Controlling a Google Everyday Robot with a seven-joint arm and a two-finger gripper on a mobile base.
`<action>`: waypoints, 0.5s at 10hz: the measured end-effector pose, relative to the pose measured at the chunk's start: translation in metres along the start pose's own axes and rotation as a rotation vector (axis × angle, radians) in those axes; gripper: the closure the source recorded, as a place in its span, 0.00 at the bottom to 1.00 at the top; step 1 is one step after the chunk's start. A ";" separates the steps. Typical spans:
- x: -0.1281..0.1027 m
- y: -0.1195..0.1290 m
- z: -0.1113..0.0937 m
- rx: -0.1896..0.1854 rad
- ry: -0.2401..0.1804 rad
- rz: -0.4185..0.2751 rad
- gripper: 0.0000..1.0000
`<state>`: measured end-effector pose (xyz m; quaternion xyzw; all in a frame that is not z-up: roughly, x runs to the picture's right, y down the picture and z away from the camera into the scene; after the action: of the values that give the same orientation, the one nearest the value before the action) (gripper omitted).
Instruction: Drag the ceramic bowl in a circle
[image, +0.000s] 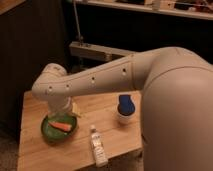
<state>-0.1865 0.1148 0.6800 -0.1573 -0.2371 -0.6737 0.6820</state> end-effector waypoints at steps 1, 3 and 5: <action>0.009 0.015 0.005 0.046 0.012 -0.021 0.20; 0.034 0.052 0.009 0.130 0.036 -0.050 0.20; 0.055 0.080 0.011 0.186 0.060 -0.062 0.20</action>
<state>-0.1090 0.0777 0.7270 -0.0655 -0.2831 -0.6741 0.6791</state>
